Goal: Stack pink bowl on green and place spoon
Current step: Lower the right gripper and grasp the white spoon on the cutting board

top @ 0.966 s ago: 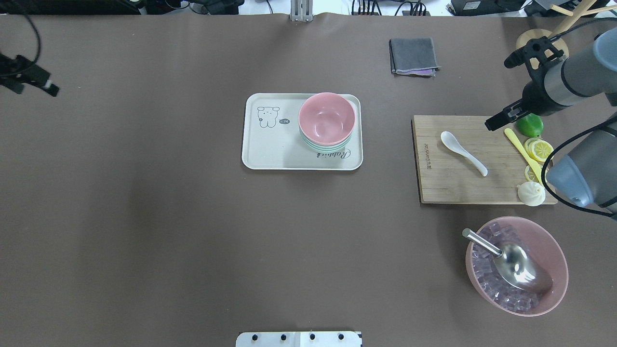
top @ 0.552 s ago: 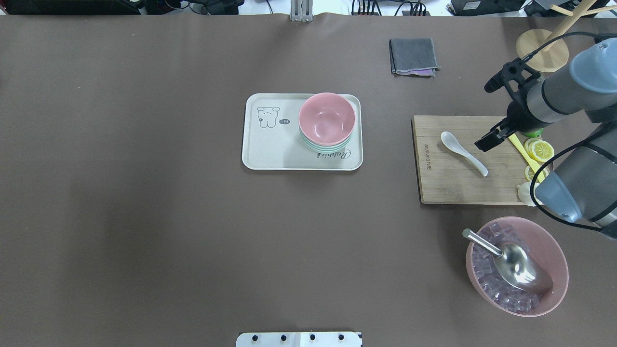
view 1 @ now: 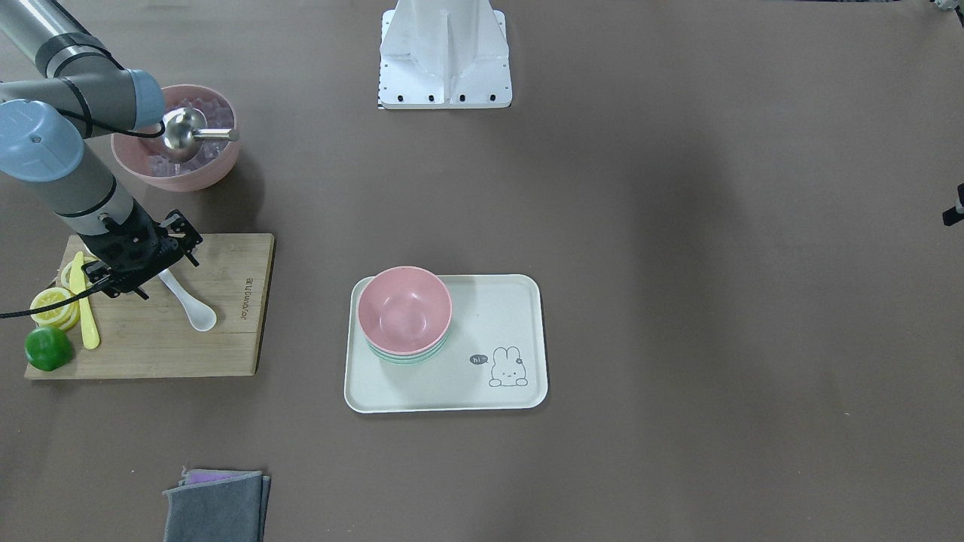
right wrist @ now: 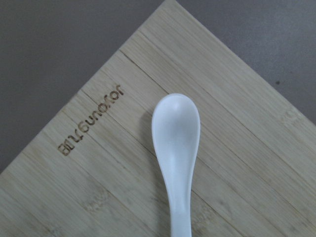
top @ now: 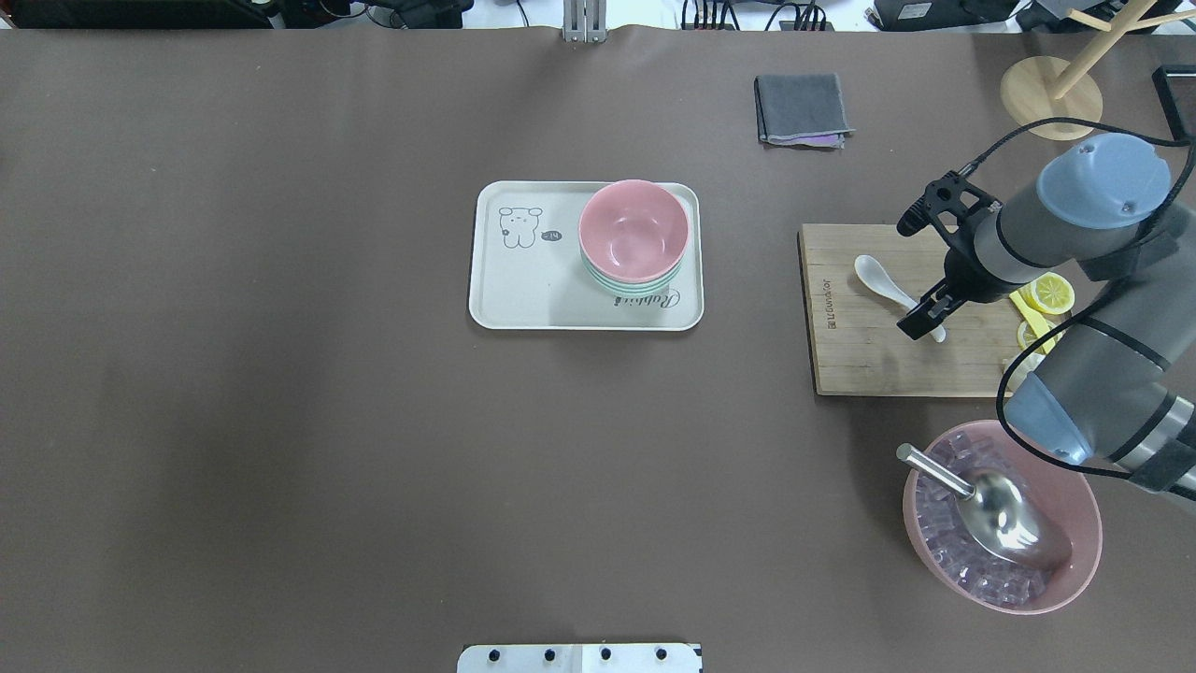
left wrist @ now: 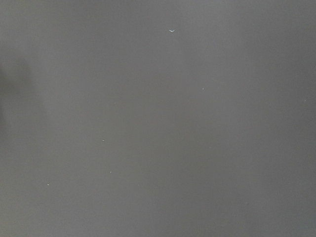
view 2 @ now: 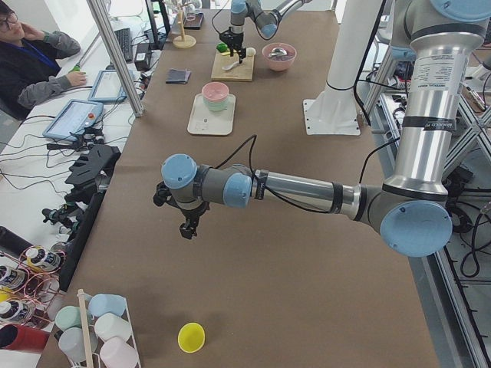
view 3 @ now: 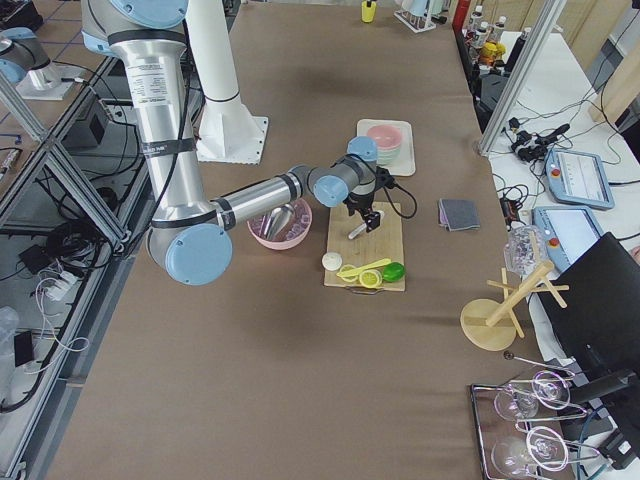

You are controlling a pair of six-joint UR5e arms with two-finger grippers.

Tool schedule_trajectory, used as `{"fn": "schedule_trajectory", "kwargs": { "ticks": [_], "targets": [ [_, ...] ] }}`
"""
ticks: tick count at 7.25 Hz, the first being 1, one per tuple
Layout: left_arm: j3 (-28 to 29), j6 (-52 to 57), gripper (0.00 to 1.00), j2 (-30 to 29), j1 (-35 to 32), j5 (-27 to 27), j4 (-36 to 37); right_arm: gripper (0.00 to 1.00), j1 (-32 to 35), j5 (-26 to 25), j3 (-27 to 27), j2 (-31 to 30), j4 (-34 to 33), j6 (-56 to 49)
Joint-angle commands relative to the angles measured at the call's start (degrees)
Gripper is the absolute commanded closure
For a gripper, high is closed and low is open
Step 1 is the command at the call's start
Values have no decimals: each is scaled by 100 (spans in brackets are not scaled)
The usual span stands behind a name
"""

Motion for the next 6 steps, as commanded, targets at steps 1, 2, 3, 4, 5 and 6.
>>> {"fn": "schedule_trajectory", "kwargs": {
  "ticks": [1, 2, 3, 4, 5, 6],
  "targets": [
    [16, -4, 1, 12, 3, 6, 5, 34, -45, -7, -155, 55, 0, -27],
    [24, -4, 1, 12, 11, 6, 5, 44, -45, 2, -217, 81, 0, -36],
    [24, -4, 1, 12, 11, 6, 5, 51, -63, -7, -226, 82, 0, -44],
    [24, -12, 1, 12, 11, 6, 5, 58, -63, -7, -226, 82, 0, -36],
    [33, -12, 1, 12, 11, 6, 5, 60, -63, -7, -226, 90, 0, -36],
    [33, -12, 1, 12, 11, 6, 5, 60, -63, -7, -226, 91, 0, -36]
  ]
}}
